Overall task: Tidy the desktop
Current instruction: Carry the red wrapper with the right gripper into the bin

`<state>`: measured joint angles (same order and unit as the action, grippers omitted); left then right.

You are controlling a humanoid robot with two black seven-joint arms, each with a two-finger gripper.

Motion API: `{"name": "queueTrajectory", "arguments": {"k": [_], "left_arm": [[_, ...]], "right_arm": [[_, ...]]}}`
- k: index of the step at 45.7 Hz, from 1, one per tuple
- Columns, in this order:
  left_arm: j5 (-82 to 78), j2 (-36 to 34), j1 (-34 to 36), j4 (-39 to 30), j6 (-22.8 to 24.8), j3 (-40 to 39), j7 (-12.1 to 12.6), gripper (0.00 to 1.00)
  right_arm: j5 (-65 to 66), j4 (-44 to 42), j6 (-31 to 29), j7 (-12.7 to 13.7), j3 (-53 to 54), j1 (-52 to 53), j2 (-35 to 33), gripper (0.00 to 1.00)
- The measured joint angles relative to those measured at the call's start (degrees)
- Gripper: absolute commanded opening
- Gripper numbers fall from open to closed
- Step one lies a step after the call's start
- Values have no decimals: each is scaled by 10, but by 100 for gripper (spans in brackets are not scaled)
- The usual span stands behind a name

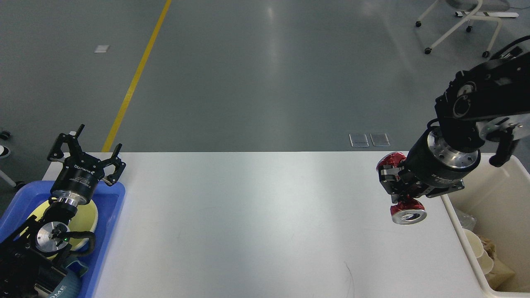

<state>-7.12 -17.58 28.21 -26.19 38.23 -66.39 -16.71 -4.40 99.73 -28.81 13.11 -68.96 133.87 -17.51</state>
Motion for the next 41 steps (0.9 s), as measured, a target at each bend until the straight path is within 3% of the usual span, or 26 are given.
{"name": "queueTrajectory", "arguments": {"k": [11,18,31,41], "left_arm": [[0,0,0,0,0,0,0,96],[0,0,0,0,0,0,0,96],[0,0,0,0,0,0,0,96],[0,0,0,0,0,0,0,96]], "right_arm": [[-5,-6,10,0,-23,-4,-7,0],[-29,-40,39,1,-66,-41,-50,0],[-29,-243,69,1,-79,-246,-169,0],[-31,-431,119,1,4,-459,-207,0]]}}
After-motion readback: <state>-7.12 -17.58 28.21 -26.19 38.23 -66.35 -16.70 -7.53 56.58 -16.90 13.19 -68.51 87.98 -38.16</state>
